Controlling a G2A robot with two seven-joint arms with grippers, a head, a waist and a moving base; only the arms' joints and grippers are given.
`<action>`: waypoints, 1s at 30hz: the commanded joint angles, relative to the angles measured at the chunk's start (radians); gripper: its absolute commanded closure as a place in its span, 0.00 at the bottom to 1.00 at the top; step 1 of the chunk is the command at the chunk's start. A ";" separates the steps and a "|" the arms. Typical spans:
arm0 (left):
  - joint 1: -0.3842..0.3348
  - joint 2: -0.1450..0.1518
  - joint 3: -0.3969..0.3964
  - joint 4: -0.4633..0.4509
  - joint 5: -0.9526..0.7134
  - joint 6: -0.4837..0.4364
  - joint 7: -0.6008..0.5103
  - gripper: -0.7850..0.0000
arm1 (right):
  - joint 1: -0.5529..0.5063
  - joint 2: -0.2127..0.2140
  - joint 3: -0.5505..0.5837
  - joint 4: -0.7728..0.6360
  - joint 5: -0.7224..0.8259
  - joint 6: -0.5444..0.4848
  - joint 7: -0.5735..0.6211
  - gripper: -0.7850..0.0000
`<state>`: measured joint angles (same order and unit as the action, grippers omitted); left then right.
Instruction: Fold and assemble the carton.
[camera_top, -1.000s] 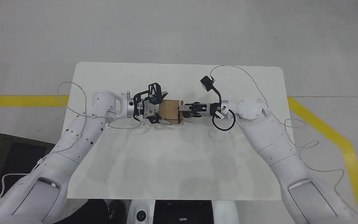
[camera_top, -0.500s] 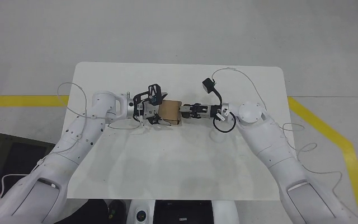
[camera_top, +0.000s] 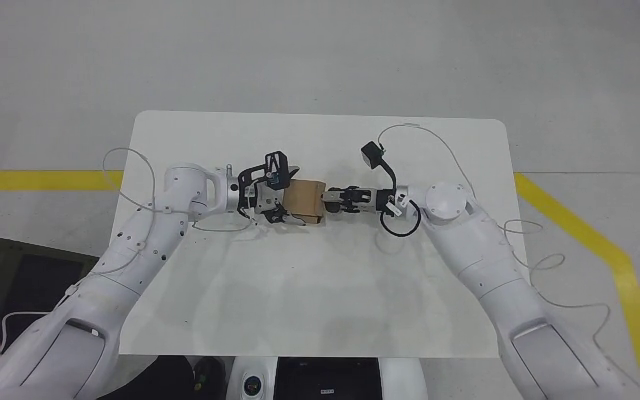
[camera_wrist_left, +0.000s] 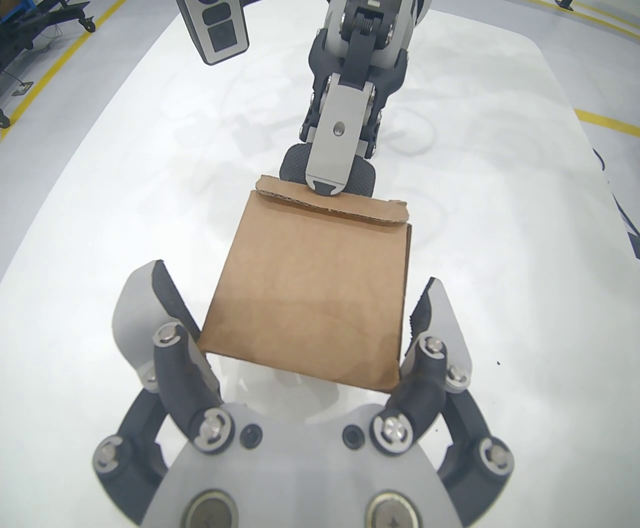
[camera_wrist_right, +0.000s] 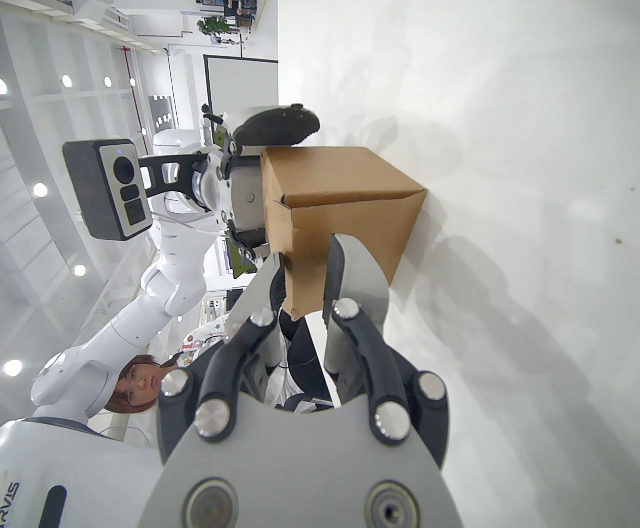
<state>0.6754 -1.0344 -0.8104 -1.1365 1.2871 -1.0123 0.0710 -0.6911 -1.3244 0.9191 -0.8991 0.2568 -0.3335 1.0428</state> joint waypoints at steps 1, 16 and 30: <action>0.000 0.000 0.000 0.001 -0.002 0.000 -0.001 0.00 | 0.002 0.000 0.002 0.002 0.000 -0.001 0.003 0.83; 0.003 0.000 -0.001 -0.004 0.000 0.000 0.000 0.00 | -0.005 0.013 0.024 -0.017 -0.036 0.027 0.015 0.83; 0.003 0.001 0.001 -0.009 0.000 0.000 0.004 0.00 | 0.016 0.012 0.013 -0.045 -0.076 0.076 0.026 0.83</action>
<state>0.6786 -1.0337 -0.8095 -1.1458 1.2866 -1.0123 0.0747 -0.6769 -1.3110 0.9347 -0.9429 0.1819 -0.2602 1.0671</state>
